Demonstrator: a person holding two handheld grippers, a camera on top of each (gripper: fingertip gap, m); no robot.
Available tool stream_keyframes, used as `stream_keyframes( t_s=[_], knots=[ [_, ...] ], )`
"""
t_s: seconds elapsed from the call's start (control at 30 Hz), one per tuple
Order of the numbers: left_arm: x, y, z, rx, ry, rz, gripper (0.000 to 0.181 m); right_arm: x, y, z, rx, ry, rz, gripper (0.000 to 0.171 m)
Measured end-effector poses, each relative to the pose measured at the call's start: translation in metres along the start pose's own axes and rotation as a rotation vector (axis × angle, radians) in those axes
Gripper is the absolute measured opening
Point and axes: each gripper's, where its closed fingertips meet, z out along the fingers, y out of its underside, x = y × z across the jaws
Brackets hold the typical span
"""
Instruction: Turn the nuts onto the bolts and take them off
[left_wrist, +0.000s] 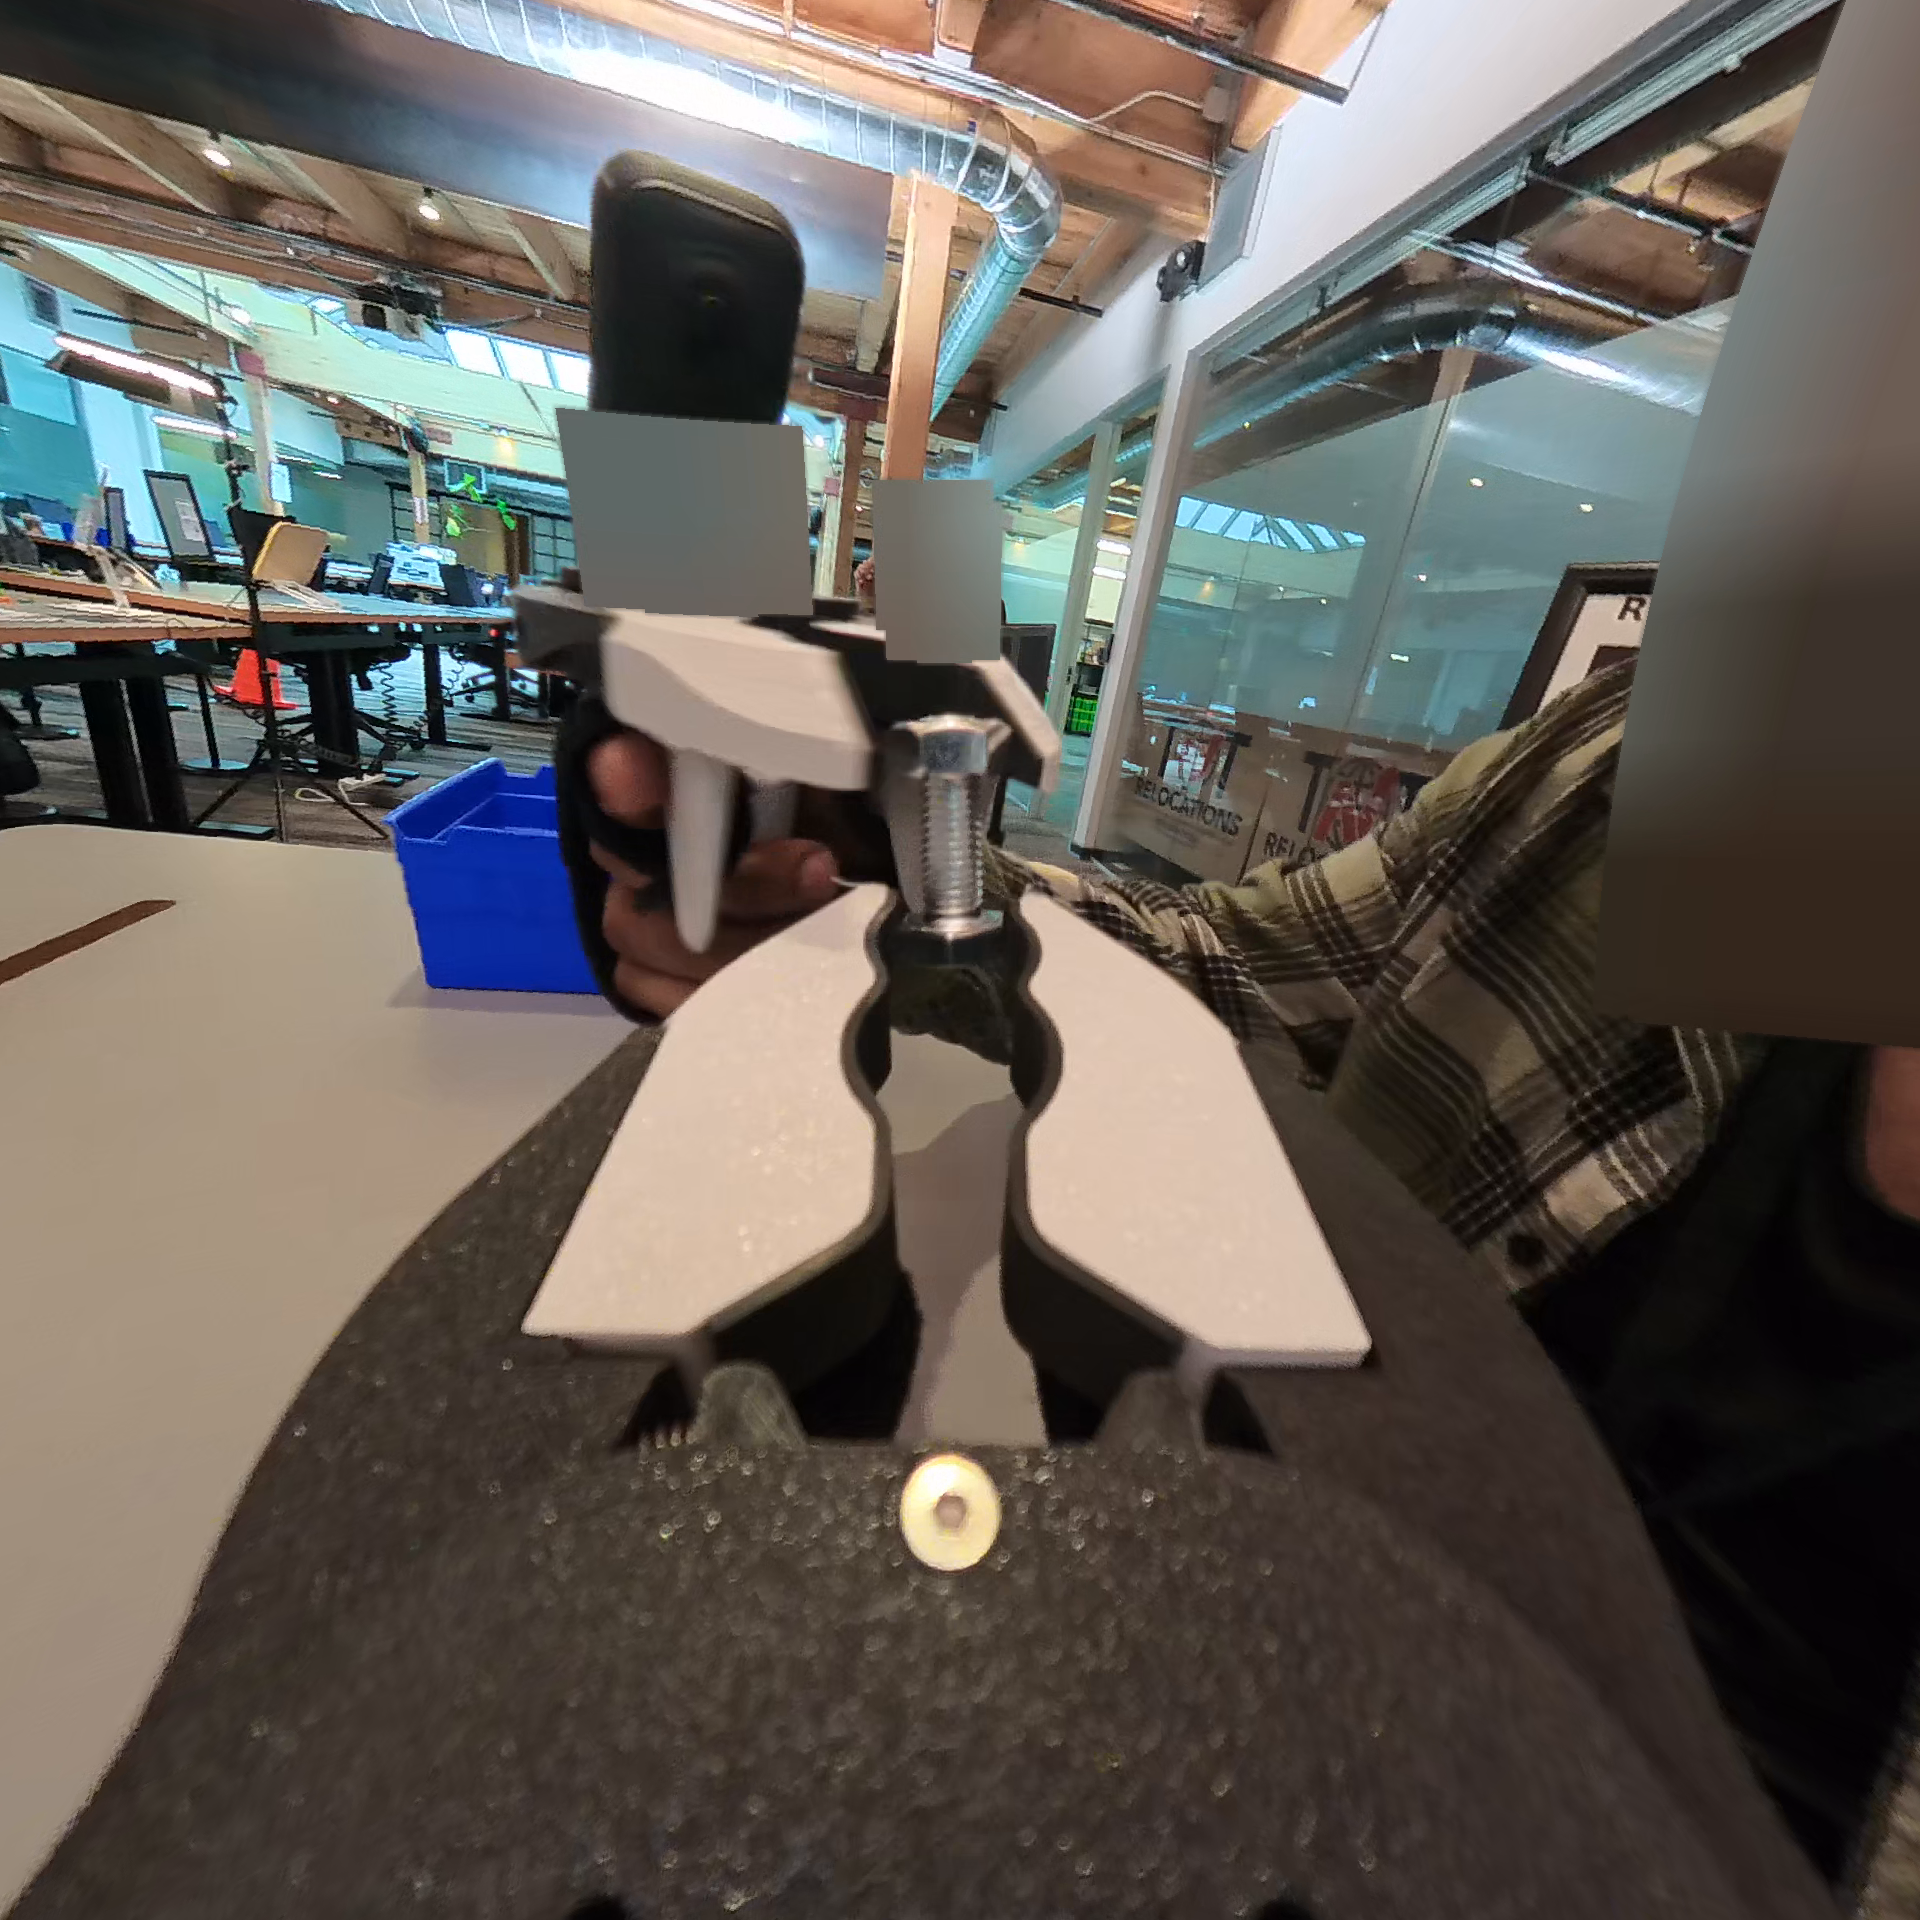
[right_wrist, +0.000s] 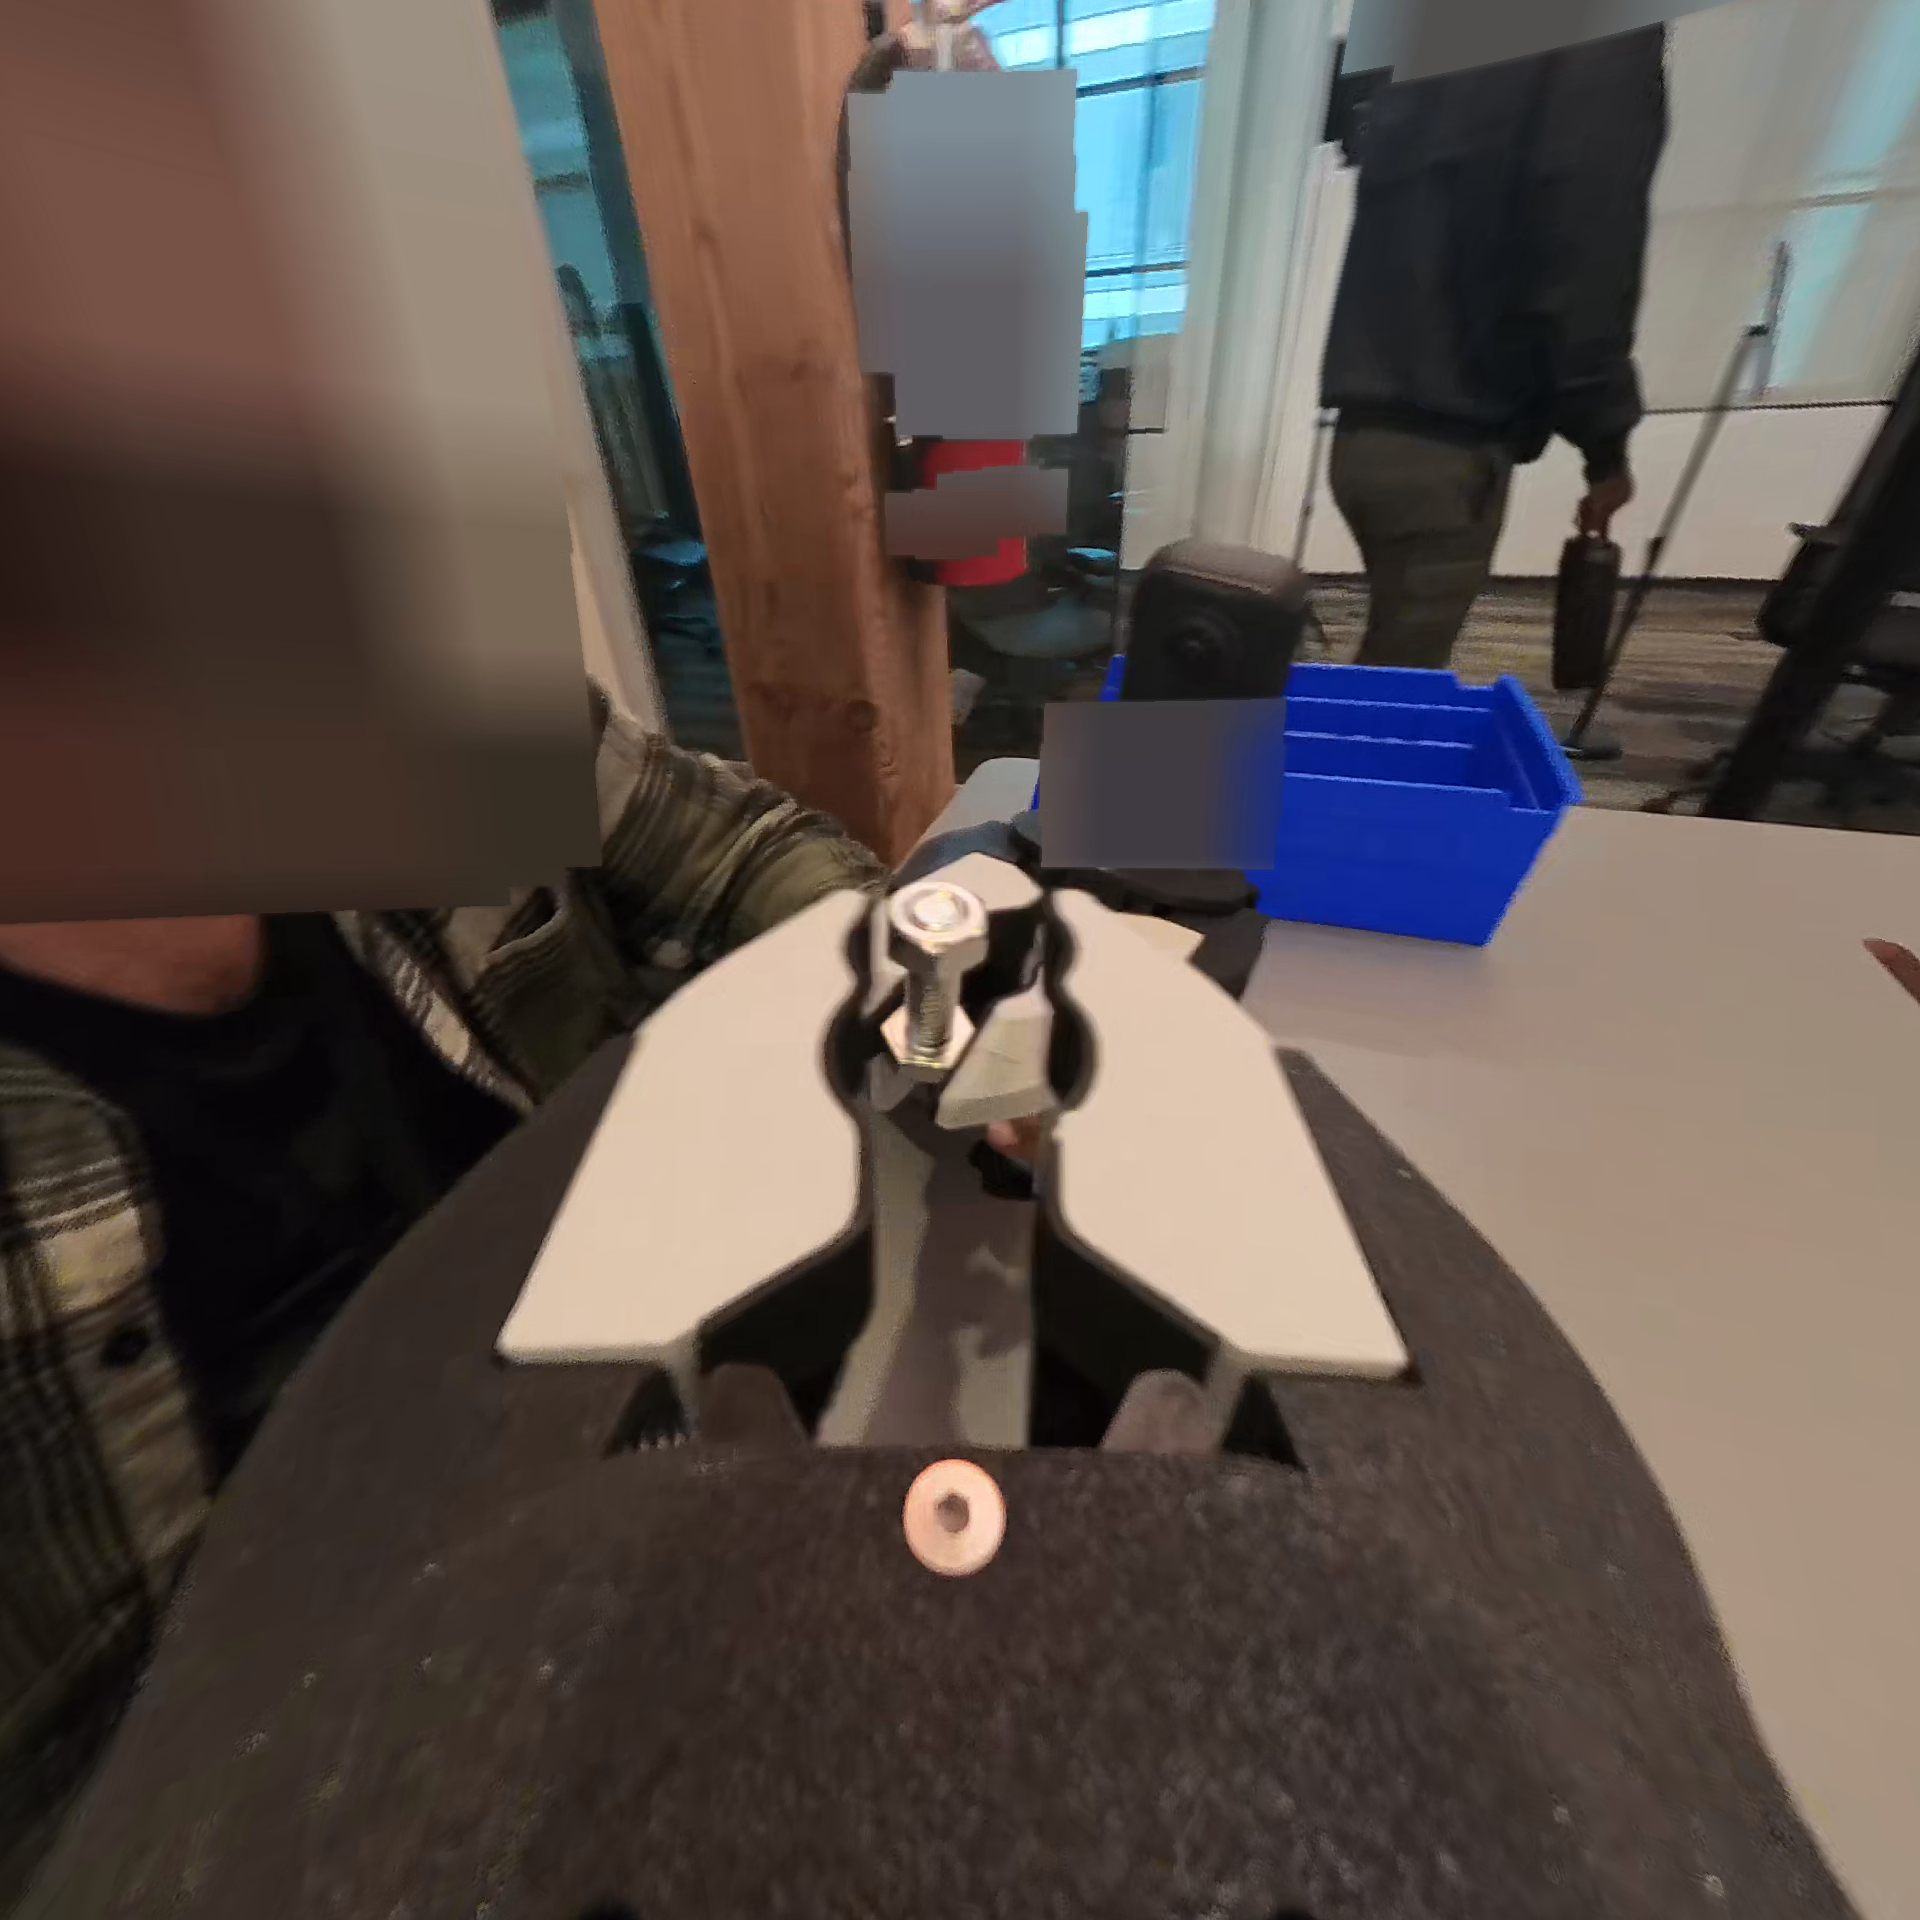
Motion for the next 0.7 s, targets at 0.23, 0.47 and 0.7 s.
stream_keyframes(
  t_s=[0.23, 0.47, 0.7],
  knots=[
    [-0.008, -0.007, -0.007, 0.033, -0.056, 0.008, 0.018, 0.029, -0.006, -0.011, 0.13, 0.41, 0.075, 0.095],
    [-0.004, -0.01, -0.006, 0.041, -0.042, 0.019, 0.018, 0.041, -0.006, -0.033, 0.102, 0.558, 0.079, 0.092],
    [-0.003, -0.011, -0.007, 0.047, -0.036, 0.019, 0.018, 0.029, -0.016, -0.019, 0.112, 0.471, 0.061, 0.09]
  ],
)
